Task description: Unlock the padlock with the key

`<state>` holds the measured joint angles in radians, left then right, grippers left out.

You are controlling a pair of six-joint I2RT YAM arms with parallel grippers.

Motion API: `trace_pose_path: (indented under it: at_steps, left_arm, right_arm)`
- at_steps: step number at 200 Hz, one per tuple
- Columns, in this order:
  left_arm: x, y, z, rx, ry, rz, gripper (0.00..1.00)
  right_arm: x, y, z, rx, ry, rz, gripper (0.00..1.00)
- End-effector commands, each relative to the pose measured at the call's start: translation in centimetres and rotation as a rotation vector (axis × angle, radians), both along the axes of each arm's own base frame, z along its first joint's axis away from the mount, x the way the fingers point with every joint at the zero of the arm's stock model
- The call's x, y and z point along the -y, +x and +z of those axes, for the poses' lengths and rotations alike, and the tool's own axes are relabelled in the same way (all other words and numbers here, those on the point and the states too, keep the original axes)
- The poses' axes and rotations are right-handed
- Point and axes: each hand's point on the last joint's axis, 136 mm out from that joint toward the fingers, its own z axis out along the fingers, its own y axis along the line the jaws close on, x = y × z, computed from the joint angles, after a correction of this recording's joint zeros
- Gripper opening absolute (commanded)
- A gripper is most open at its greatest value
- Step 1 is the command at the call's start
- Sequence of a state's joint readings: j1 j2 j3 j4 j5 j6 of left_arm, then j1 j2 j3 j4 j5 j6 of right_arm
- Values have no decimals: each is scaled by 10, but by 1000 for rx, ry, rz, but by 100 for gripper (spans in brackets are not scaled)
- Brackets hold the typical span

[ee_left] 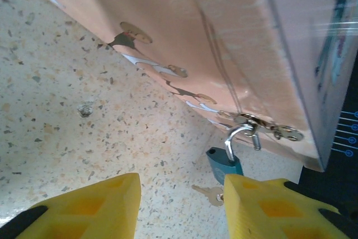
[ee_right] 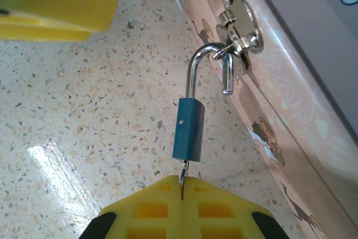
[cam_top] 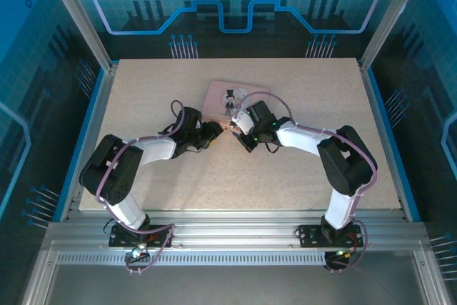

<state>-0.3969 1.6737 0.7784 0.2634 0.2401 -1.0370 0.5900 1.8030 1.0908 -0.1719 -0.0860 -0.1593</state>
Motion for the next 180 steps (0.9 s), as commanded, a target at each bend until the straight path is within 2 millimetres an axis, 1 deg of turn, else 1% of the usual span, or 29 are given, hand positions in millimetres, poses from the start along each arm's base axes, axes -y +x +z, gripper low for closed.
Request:
trace_pose_path:
  at_steps: [1,32,60,78,94,95,98,101,128,129,130,131,132,134,180]
  left_arm:
    - [-12,-6,0,8,34,5,45]
    - [-16,-12,2,2,42,6,49]
    - [-12,-21,4,-13,20,-22,51]
    - [-11,-28,5,-25,12,-44,54]
    - [-11,-34,7,-33,8,-58,60]
    - [-11,-34,7,-33,8,-59,61]
    - [-11,-35,7,-35,8,-60,69]
    - [-11,-36,7,-36,7,-62,72]
    - [-12,-44,9,-40,5,-80,75]
    - [-12,-44,9,-40,4,-80,79]
    - [-12,-44,9,-41,5,-81,88]
    - [-12,-45,8,-41,5,-82,94]
    - [-12,-45,9,-42,4,-83,96]
    - [-12,-46,8,-42,5,-85,98]
    - [-17,-56,5,-51,34,-98,99]
  right_arm:
    - [-2,-1,1,15,-3,33,0]
    - [-1,0,3,29,-1,41,0]
    - [-1,0,4,38,5,49,0]
    - [-2,0,6,38,12,55,0]
    - [-2,0,7,34,14,57,0]
    - [-2,0,7,33,14,57,0]
    - [-2,0,8,32,14,58,0]
    - [-2,0,7,30,13,60,0]
    - [-3,-1,9,28,18,66,0]
    - [-3,0,10,29,19,67,0]
    - [-3,0,10,29,19,66,0]
    - [-3,0,10,28,20,66,0]
    - [-3,0,10,28,20,66,0]
    - [-3,0,10,29,20,67,0]
    - [-4,1,19,-7,8,78,0]
